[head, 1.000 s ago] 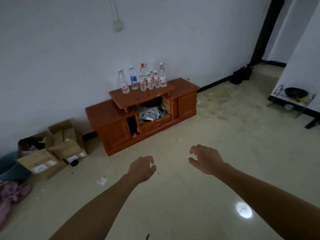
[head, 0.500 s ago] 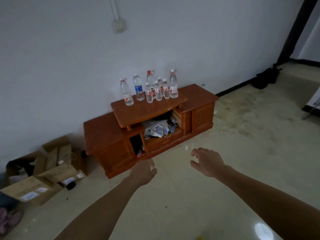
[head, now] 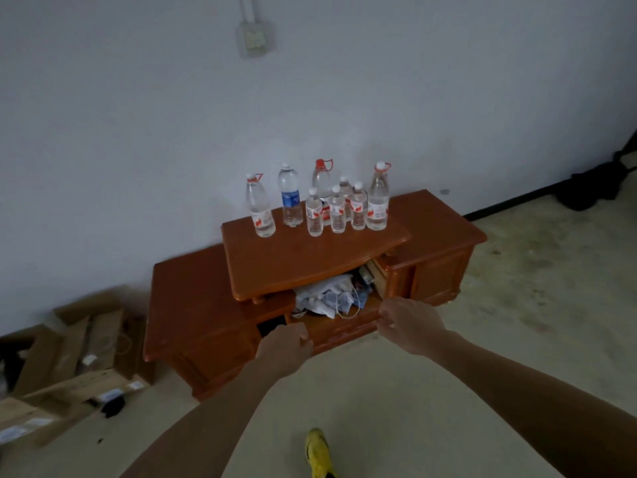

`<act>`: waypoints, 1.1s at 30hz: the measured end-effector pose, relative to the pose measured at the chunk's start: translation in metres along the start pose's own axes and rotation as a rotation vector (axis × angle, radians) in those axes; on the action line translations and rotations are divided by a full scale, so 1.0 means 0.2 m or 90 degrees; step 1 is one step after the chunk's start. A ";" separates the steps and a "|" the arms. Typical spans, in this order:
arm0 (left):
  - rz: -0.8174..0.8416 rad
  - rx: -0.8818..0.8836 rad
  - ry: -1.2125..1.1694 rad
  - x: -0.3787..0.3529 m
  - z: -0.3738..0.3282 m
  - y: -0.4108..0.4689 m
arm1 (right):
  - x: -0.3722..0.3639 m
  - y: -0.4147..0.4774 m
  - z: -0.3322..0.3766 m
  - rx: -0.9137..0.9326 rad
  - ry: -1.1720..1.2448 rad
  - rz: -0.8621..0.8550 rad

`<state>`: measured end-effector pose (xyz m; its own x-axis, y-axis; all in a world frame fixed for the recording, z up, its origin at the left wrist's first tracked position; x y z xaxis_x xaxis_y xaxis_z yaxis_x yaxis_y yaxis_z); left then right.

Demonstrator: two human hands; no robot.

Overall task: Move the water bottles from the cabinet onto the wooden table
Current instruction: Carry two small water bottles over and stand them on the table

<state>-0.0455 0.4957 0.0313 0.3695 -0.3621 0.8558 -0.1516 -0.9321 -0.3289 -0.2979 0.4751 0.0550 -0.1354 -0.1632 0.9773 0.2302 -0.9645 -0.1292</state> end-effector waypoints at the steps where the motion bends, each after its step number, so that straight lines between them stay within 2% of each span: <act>1: -0.005 -0.003 -0.005 0.04 0.03 0.13 | 0.00 0.13 -0.02 -0.004 -0.005 0.003; 11: -0.026 -0.048 0.019 0.68 0.04 1.33 | 0.36 1.28 -0.19 -0.046 0.000 -0.040; 18: -0.006 -0.038 0.024 0.78 0.04 1.94 | 0.34 1.93 -0.42 -0.034 0.012 -0.004; 23: -0.026 0.024 0.025 0.85 0.05 2.34 | 0.30 2.46 -0.55 0.017 0.030 0.008; 30: -0.056 0.092 0.031 0.97 -0.01 2.81 | 0.26 3.13 -0.64 0.081 0.014 0.053; 33: -0.027 0.098 0.038 0.94 -0.01 2.96 | 0.21 3.28 -0.61 0.113 0.007 0.078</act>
<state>-0.0680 -0.1236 -0.0004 0.3173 -0.3261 0.8905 0.0065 -0.9382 -0.3459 -0.2708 -0.1904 -0.0098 -0.1065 -0.2802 0.9540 0.4112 -0.8860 -0.2143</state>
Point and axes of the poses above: each hand's wrist, its own y-axis towards the middle knuckle, its own x-axis out of the back of the hand, z = x × y, the point moved 2 cm from there along y, towards the middle knuckle, and after that the axes turned 2 degrees about z, right-handed, at the moved point
